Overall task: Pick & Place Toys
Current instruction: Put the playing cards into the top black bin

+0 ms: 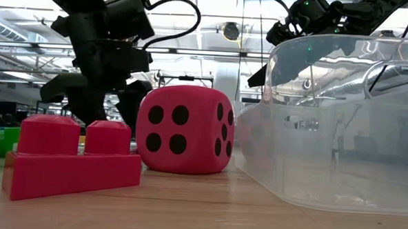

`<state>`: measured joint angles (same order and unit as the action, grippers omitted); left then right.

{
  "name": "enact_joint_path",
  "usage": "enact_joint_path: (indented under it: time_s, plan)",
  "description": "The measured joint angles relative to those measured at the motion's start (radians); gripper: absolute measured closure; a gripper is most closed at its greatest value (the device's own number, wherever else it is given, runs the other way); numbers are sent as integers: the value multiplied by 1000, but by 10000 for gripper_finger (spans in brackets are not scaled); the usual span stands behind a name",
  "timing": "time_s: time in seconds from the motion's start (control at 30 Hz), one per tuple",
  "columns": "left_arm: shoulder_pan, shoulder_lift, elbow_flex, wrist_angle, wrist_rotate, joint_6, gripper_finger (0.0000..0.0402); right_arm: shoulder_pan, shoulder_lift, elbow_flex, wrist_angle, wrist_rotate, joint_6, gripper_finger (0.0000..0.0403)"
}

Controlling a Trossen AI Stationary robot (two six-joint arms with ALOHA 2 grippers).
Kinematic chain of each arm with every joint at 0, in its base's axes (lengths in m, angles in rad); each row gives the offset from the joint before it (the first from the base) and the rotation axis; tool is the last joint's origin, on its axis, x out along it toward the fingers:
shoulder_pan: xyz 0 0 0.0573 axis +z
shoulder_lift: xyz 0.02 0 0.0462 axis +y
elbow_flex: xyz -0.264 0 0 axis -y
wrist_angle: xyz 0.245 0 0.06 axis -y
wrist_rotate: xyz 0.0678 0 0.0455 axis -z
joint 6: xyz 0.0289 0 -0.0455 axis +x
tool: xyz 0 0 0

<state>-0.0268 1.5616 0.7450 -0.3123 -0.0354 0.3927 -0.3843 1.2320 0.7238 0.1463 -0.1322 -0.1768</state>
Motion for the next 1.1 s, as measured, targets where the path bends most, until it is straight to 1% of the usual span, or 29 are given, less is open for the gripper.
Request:
enact_joint_path:
  time_s: [0.07,0.2,0.33,0.43,0.53,0.63,0.7,0.87,1.0,1.1]
  plan:
    - [5,-1,-2,-1,-21,-110,104,0,0,0,0,0,0,186]
    - [35,1,-2,-28,-58,-280,105,0,0,0,0,0,0,186]
    - [61,1,-2,-71,-57,-492,104,0,0,0,0,0,0,188]
    - [80,1,-2,-111,-60,-648,95,0,0,0,0,0,0,186]
    - [96,0,-1,-154,-36,-706,77,0,0,0,6,0,0,184]
    - [102,0,0,-162,-16,-770,57,0,0,0,7,0,0,184]
    - [103,1,12,-173,-6,-787,43,0,0,0,7,0,0,185]
    - [102,6,79,-251,15,-758,11,0,0,0,7,0,0,185]
    - [102,8,134,-324,44,-647,4,0,0,0,7,0,0,187]
    - [101,6,160,-329,31,-537,8,0,0,0,7,0,0,188]
